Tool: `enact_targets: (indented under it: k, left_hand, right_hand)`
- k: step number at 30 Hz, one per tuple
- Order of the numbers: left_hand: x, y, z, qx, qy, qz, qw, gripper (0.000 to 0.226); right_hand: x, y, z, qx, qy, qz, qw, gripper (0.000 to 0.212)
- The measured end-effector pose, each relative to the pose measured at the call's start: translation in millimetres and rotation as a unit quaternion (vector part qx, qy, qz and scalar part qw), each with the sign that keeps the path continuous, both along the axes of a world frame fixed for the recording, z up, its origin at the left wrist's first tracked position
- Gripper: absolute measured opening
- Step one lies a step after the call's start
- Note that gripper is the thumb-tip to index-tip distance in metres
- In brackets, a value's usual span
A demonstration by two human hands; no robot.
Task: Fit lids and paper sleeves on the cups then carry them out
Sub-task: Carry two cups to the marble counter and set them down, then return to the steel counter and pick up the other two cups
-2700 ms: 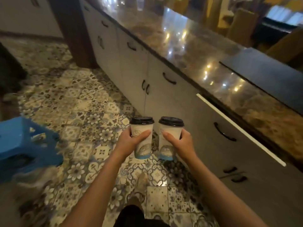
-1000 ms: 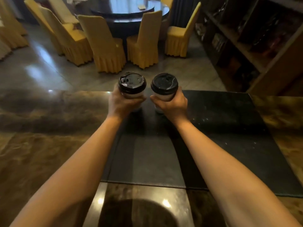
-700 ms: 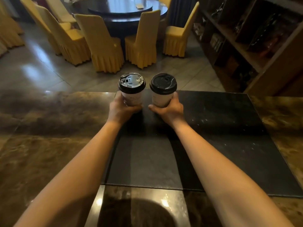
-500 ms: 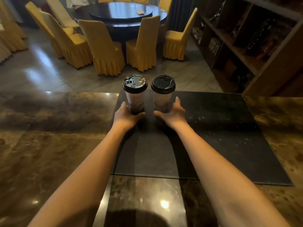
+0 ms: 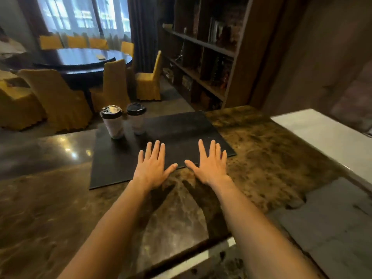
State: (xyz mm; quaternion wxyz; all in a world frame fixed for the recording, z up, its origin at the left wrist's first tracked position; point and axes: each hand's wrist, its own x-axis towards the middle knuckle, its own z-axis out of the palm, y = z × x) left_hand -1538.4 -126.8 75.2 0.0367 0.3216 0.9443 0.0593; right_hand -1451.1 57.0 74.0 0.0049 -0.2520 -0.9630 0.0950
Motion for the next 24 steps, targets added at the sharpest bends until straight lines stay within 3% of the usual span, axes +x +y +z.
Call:
enact_targets:
  k: [6, 10, 17, 24]
  left_hand:
    - [132.8, 74.4, 7.0, 0.029, 0.044, -0.161, 0.985, 0.088]
    - [229.7, 125.3, -0.5, 0.056, 0.07, -0.246, 0.965, 0.091]
    - [410.4, 202.4, 3.5, 0.071, 0.068, -0.402, 0.91, 0.093]
    - [612.6, 254.0, 3.3, 0.059, 0.06, -0.56, 0.824, 0.09]
  right_hand:
    - [188.6, 35.8, 15.8, 0.053, 0.063, -0.11, 0.991, 0.092]
    - [313.8, 59.1, 13.4, 0.075, 0.059, -0.205, 0.974, 0.093]
    - [535.4, 75.7, 8.7, 0.105, 0.025, -0.4, 0.91, 0.094]
    - [751.0, 63.1, -4.7, 0.121, 0.036, -0.538, 0.833, 0.095]
